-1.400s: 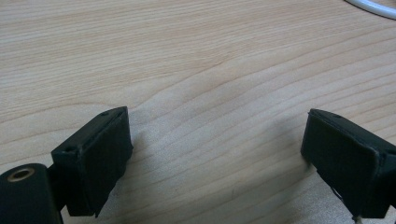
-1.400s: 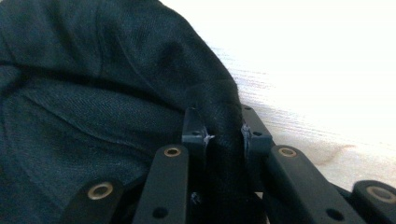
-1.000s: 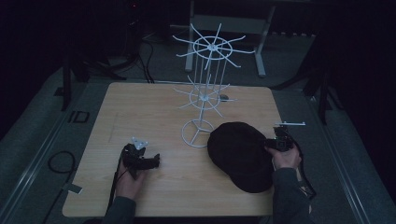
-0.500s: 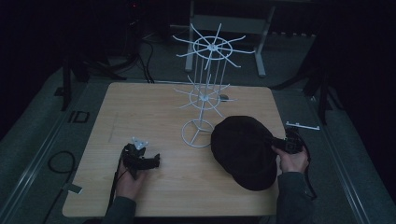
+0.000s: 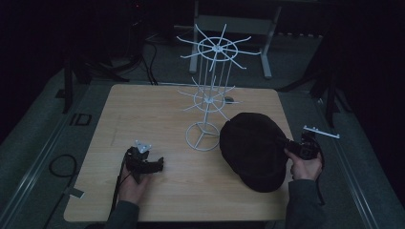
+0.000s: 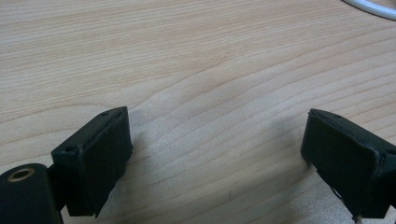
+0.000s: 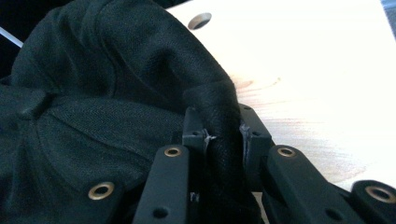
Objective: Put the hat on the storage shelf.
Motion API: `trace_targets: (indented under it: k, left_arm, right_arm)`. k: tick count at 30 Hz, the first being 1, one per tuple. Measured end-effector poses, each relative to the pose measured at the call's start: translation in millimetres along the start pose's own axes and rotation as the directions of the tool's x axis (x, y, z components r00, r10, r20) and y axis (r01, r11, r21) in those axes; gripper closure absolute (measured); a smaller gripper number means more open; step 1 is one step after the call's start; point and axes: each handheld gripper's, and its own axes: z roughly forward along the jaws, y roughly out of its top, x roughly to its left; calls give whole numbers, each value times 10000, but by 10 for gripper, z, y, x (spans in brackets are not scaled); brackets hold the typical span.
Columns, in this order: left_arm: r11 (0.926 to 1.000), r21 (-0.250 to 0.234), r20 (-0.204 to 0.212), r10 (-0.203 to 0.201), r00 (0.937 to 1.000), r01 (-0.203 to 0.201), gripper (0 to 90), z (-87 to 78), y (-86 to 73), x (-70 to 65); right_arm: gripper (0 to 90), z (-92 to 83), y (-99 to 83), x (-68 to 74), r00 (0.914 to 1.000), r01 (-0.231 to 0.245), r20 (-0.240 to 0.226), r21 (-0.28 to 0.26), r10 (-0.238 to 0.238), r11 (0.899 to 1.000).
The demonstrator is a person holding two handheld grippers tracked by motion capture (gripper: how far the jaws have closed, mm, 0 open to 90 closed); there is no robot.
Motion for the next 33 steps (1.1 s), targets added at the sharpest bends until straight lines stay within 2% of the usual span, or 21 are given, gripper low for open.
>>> trace_targets:
  k: [10,19,33]
  left_arm:
    - [10000,1,0,-1,10000,1,91,1,1,-2]
    - [10000,2,4,-1,10000,1,91,1,1,-3]
    - [10000,1,2,-4,10000,4,91,2,2,-5]
  right_arm:
    - [769,-140,13,-53,9995,-218,-254,-433,207,9988]
    - [769,-226,8,-68,9997,-108,-212,-544,97,9985]
    - [768,-374,51,-55,9983,-154,-582,-981,97,9951]
